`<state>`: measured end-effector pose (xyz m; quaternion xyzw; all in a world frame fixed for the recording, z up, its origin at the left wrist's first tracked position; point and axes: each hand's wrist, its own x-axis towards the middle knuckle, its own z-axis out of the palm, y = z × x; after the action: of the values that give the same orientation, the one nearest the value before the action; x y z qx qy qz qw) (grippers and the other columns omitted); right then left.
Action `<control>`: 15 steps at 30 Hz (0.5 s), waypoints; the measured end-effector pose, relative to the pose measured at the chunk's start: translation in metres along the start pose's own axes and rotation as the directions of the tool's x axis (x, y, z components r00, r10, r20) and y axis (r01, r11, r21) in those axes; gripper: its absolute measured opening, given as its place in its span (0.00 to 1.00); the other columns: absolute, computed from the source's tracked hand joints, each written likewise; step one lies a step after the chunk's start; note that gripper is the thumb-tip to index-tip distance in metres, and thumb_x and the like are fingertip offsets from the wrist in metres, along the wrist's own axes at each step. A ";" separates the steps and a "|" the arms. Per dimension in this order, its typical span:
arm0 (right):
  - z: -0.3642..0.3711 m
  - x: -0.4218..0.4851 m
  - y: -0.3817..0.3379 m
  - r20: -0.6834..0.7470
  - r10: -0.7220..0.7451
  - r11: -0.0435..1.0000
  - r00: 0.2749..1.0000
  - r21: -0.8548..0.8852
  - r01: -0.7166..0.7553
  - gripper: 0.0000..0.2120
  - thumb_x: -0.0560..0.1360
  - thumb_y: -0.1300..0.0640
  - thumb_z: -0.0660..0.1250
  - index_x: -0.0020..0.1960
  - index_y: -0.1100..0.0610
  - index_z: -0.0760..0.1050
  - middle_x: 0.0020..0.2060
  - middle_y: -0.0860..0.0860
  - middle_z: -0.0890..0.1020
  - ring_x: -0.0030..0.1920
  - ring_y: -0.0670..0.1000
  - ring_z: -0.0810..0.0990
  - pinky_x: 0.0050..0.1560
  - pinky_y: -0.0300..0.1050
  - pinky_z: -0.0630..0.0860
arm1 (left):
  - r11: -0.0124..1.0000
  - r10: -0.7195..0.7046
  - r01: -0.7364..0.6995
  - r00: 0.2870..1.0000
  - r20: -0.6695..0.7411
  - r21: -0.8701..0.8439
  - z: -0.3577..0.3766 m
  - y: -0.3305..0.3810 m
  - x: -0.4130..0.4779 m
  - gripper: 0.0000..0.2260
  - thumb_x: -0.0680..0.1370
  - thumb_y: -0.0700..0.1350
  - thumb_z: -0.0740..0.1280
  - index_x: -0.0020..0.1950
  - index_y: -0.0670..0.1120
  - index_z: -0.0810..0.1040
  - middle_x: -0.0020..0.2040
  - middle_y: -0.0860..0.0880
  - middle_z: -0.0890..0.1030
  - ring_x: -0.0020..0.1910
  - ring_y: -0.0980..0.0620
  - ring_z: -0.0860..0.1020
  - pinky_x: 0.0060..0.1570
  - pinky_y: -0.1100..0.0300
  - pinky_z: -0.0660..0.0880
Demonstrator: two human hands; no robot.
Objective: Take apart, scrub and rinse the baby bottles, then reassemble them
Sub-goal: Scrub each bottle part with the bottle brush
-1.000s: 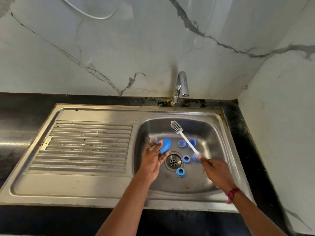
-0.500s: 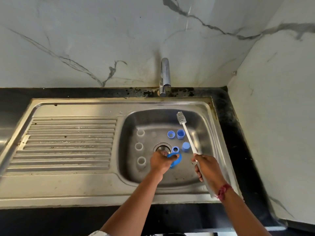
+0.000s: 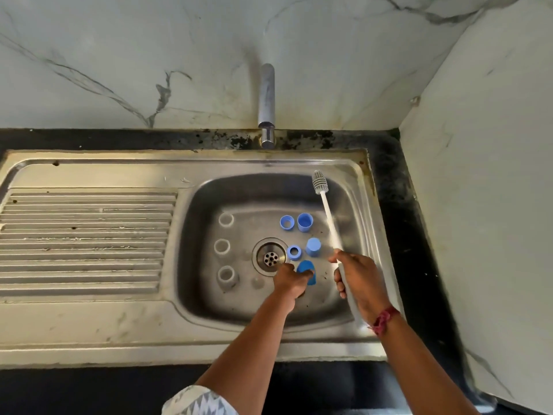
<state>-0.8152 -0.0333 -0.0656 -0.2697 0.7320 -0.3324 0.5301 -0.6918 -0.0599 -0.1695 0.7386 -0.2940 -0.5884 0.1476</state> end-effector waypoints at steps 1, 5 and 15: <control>-0.001 0.001 0.000 0.001 -0.002 1.000 1.000 -0.006 0.002 0.12 0.80 0.53 0.64 0.48 0.60 0.80 0.27 0.54 0.75 0.26 0.50 0.71 0.27 0.42 0.69 | 1.000 -0.009 0.009 1.000 0.011 0.015 0.003 0.001 0.001 0.17 0.75 0.48 0.73 0.59 0.40 0.76 0.49 0.44 0.78 0.44 0.46 0.80 0.47 0.52 0.81; -0.007 0.010 0.001 0.002 -0.007 1.000 1.000 0.003 0.007 0.12 0.80 0.52 0.64 0.48 0.60 0.80 0.27 0.54 0.76 0.26 0.50 0.72 0.27 0.42 0.70 | 0.995 -0.089 0.082 0.987 0.132 0.062 0.016 0.005 0.004 0.19 0.79 0.51 0.69 0.65 0.42 0.75 0.56 0.44 0.77 0.46 0.49 0.78 0.43 0.57 0.81; -0.012 0.031 0.001 0.010 0.004 0.999 1.000 0.046 -0.005 0.11 0.79 0.53 0.65 0.47 0.60 0.81 0.26 0.55 0.75 0.24 0.50 0.70 0.25 0.41 0.68 | 0.924 0.114 -0.108 0.993 0.005 0.366 0.027 0.004 0.017 0.17 0.71 0.47 0.77 0.52 0.47 0.72 0.48 0.50 0.78 0.45 0.52 0.74 0.42 0.61 0.69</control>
<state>-0.8358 -0.0530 -0.0818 -0.2575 0.7221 -0.3465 0.5405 -0.7162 -0.0699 -0.1872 0.7401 -0.4384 -0.5082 0.0431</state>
